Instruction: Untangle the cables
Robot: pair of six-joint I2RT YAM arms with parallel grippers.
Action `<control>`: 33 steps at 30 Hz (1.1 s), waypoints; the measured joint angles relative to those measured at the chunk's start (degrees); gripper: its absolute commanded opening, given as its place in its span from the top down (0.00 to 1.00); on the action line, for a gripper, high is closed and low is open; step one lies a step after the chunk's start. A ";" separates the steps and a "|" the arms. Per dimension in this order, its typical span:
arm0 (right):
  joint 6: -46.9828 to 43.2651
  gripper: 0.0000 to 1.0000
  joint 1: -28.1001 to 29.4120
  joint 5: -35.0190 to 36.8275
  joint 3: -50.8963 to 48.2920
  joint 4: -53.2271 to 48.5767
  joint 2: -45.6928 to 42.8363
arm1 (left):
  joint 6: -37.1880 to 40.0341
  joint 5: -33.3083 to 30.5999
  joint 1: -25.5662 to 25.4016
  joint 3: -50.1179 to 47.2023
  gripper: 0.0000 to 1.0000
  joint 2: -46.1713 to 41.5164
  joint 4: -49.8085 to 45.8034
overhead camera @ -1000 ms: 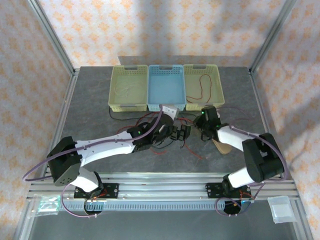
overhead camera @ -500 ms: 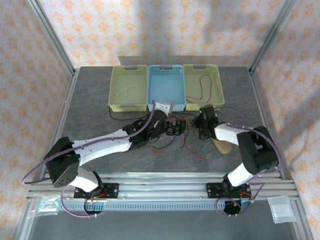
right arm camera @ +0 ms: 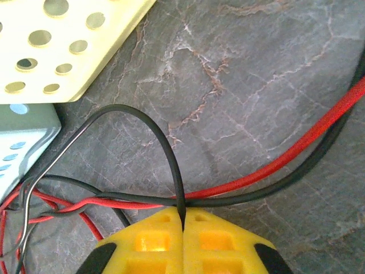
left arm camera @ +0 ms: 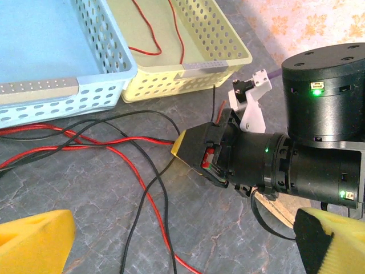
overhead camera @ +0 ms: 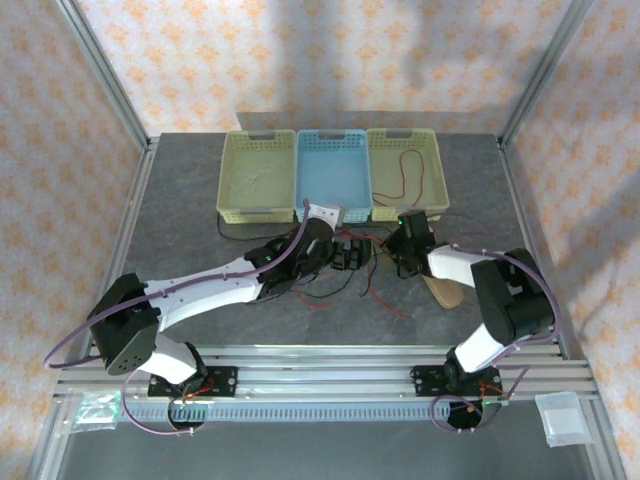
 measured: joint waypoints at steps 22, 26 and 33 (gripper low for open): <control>-35.43 1.00 6.03 5.46 25.83 -16.33 -28.17 | 7.32 -4.26 11.47 3.80 0.01 -14.80 -5.53; -43.82 1.00 6.03 2.45 31.04 -17.20 -28.59 | 12.02 -4.33 12.00 4.76 0.01 -18.32 -5.57; -54.51 1.00 6.03 -4.90 40.28 -19.52 -28.44 | 19.56 0.20 13.75 12.33 0.01 -19.58 -8.24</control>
